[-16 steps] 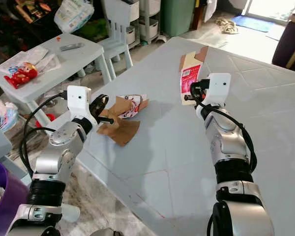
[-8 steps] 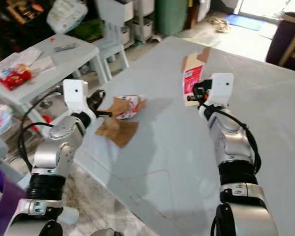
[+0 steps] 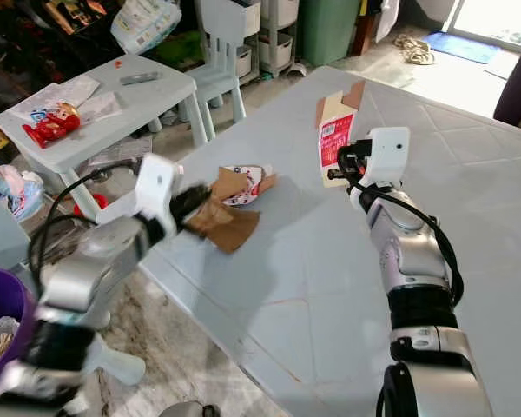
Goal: Picking trash to rubbish bin
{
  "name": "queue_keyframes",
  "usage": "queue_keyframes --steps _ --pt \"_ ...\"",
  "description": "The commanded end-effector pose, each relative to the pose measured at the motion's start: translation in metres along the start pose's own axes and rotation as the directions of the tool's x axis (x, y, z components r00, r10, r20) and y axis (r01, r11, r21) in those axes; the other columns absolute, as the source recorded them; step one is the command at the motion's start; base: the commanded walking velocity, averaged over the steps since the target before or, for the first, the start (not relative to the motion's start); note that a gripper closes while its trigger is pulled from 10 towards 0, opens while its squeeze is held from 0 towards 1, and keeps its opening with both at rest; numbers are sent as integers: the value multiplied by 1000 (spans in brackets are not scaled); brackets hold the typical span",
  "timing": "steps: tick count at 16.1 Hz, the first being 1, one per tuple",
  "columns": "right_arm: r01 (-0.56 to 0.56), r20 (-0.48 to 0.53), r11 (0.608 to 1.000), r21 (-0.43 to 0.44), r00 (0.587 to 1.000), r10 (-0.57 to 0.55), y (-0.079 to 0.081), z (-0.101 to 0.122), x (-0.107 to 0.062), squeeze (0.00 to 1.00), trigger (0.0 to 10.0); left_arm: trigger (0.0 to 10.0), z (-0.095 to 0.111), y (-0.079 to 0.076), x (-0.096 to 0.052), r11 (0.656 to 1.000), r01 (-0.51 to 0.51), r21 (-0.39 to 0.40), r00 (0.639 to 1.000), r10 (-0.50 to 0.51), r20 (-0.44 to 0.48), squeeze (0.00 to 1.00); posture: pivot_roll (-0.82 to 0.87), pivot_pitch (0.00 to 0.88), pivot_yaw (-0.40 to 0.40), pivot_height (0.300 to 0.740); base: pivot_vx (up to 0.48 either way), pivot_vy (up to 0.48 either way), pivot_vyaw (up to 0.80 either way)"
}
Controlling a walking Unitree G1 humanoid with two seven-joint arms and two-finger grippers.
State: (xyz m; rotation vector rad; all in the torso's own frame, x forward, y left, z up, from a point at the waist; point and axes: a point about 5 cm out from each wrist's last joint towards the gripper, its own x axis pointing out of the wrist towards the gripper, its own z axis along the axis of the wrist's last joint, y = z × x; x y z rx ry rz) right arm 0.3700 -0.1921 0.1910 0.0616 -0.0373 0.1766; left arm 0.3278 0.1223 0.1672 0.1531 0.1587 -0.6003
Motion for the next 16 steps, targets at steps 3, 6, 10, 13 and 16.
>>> queue_keyframes --steps 3,6,10,13,16 --pt "15 -2 1000 -11 1000 -15 -5 2 -4 0 0 10000 6 5 -15 988 118 98 993 -115 -37 0 31 128 19 740 0 0 0" --pt "15 -4 1000 -12 1000 -15 -5 3 -2 0 0 10000 9 4 -22 972 201 120 979 -196 -57 0 39 132 10 740 0 0 0" --pt "4 -6 1000 -11 1000 -4 -1 4 1 0 0 10000 6 -6 -28 934 328 138 944 -317 -95 0 41 131 7 740 0 0 0" --pt "4 -7 1000 -11 1000 -4 -2 4 1 0 0 10000 -1 -15 -37 876 463 136 881 -438 -177 0 39 132 4 740 0 0 0" --pt "3 -8 1000 -9 1000 -3 -1 3 1 0 0 10000 -8 -6 -31 895 401 194 909 -364 -202 0 36 131 6 740 0 0 0"
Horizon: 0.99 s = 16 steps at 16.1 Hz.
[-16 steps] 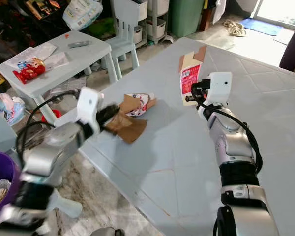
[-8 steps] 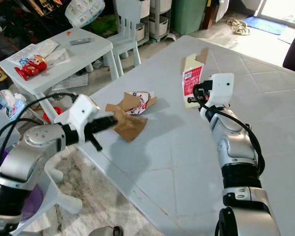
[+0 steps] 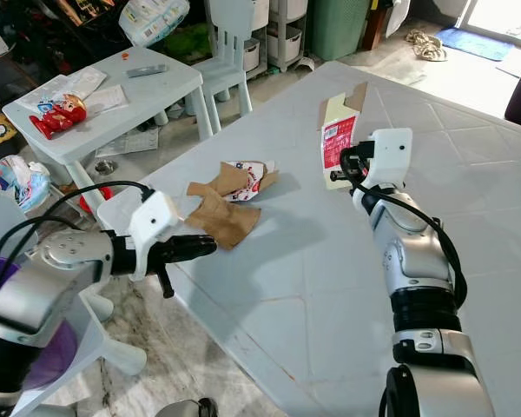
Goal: Picking trash to rubbish bin
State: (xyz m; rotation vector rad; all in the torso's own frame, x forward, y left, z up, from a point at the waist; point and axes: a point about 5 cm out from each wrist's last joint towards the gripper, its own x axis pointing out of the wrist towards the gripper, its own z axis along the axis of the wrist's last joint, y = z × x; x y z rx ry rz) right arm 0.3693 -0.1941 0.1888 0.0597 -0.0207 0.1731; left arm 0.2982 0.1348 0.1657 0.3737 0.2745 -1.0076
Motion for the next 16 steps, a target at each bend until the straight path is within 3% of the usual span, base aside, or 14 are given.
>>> queue_keyframes --steps 1,2,5,6,7,8,9,13,15,16 --pt "-2 8 1000 -7 1000 2 2 5 2 0 0 10000 -4 8 2 997 -68 27 997 68 -24 75 37 130 5 740 0 0 0" --pt "-3 9 1000 -7 1000 3 2 5 3 0 0 10000 -4 12 3 995 -97 11 995 97 -8 1000 37 130 5 740 0 0 0" --pt "-4 10 1000 -8 1000 4 2 5 3 0 0 10000 2 19 3 983 -182 10 983 182 40 1000 36 126 5 740 0 0 0" --pt "-3 11 1000 -8 1000 3 2 5 3 0 0 10000 10 26 1 961 -274 37 957 269 106 1000 36 126 5 740 0 0 0" --pt "-3 13 1000 -7 1000 3 2 5 3 0 0 10000 20 34 0 921 -386 46 908 371 195 1000 37 123 4 740 0 0 0" --pt "-3 13 1000 -7 1000 3 2 5 3 0 0 10000 22 35 -1 913 -404 48 898 386 211 1000 37 123 4 740 0 0 0" --pt "-4 14 1000 -6 1000 4 3 5 4 0 0 10000 25 39 -1 894 -447 7 868 432 245 1000 37 123 4 740 0 0 0" --pt "-7 20 1000 -4 1000 7 5 6 6 0 0 10000 29 44 -4 714 -698 -56 646 662 380 1000 40 117 1 740 0 0 0" --pt "-7 20 1000 -5 1000 7 5 5 6 0 0 10000 29 42 -5 667 -738 -100 582 704 407 1000 40 112 -2 740 0 0 0" --pt "-6 20 1000 -6 1000 6 5 5 6 0 0 10000 29 40 -4 664 -741 -100 577 706 410 1000 40 112 -2 740 0 0 0"
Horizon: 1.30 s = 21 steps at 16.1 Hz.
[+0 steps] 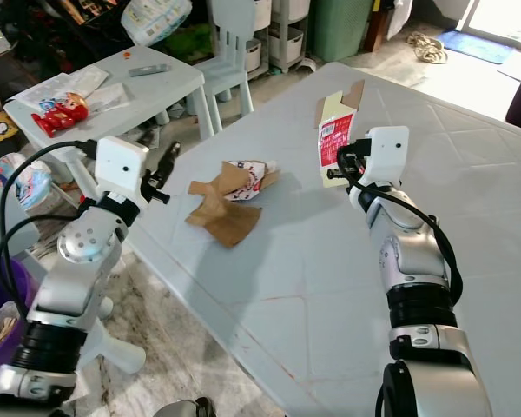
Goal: Picking trash to rubbish bin
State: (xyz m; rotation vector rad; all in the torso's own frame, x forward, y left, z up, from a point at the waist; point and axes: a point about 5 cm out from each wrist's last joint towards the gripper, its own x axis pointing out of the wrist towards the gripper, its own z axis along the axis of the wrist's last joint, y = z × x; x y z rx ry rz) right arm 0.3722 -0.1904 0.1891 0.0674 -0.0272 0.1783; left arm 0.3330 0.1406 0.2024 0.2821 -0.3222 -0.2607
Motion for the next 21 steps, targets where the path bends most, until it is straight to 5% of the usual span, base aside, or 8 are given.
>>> queue_keyframes --steps 1,5,8,9,10,16,19,21 --pt "0 13 1000 -13 1000 0 2 5 3 0 0 10000 -3 -1 -3 1000 -5 17 1000 5 0 1000 39 109 -2 740 0 0 0" --pt "0 12 1000 -11 1000 0 2 4 3 0 0 10000 -10 -7 -4 997 62 -41 997 -63 -32 1000 41 112 0 740 0 0 0" --pt "2 11 1000 -11 1000 -2 1 3 2 0 0 10000 -9 -34 -15 904 412 -116 898 -424 -113 1000 41 115 1 740 0 0 0" --pt "4 11 1000 -12 1000 -4 0 3 2 0 0 10000 -6 -39 -22 850 518 -96 840 -527 -127 878 41 115 1 740 0 0 0" --pt "4 10 1000 -12 1000 -4 0 3 2 0 0 10000 -5 -40 -27 810 584 -60 797 -586 -146 0 44 115 1 740 0 0 0" --pt "-4 6 1000 -12 1000 4 2 2 2 0 0 10000 -16 -31 -46 625 781 -14 585 -738 -336 0 43 117 -3 740 0 0 0" --pt "-3 4 1000 -13 1000 3 1 3 3 0 0 10000 -27 -21 -45 656 754 27 615 -692 -378 0 42 119 -4 740 0 0 0" --pt "-6 5 1000 -12 1000 6 2 3 3 0 0 10000 -38 -13 -36 708 699 103 680 -612 -404 0 41 118 -8 740 0 0 0"
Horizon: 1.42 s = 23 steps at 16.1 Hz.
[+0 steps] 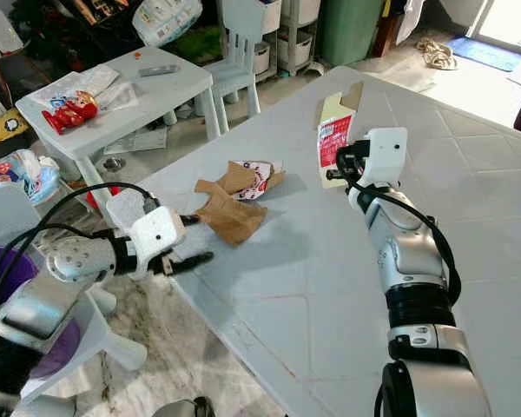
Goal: Picking trash to rubbish bin
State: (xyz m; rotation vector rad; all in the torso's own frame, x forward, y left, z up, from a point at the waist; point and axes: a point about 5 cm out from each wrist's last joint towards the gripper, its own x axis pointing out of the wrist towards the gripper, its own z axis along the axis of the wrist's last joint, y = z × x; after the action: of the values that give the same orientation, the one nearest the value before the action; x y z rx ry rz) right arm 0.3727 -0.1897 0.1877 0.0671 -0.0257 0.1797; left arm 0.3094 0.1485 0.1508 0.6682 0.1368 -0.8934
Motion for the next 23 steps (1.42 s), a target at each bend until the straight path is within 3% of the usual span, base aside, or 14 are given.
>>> queue_keyframes --steps 1,7,15,16,17,23 --pt "-6 8 1000 -12 1000 6 2 5 3 0 0 10000 -2 6 2 998 -47 42 999 48 -13 0 41 118 -8 740 0 0 0" --pt "-2 11 1000 -15 1000 2 1 7 2 0 0 10000 -21 9 20 991 -124 54 991 127 -50 0 29 123 -12 740 0 0 0" --pt "3 13 1000 -14 1000 -3 0 7 2 0 0 10000 -7 5 48 978 -205 -29 976 207 64 0 17 124 -12 740 0 0 0" --pt "3 13 1000 -13 1000 -3 0 7 2 0 0 4353 -6 6 50 974 -224 -36 971 226 74 0 16 123 -11 740 0 0 0" --pt "4 13 1000 -12 1000 -4 0 6 2 0 0 0 -4 7 51 968 -245 -53 965 249 88 0 16 123 -11 740 0 0 0" --pt "6 10 1000 -6 1000 -6 0 4 1 0 0 0 -6 5 58 944 -309 -111 942 320 100 0 16 120 -9 740 0 0 0"
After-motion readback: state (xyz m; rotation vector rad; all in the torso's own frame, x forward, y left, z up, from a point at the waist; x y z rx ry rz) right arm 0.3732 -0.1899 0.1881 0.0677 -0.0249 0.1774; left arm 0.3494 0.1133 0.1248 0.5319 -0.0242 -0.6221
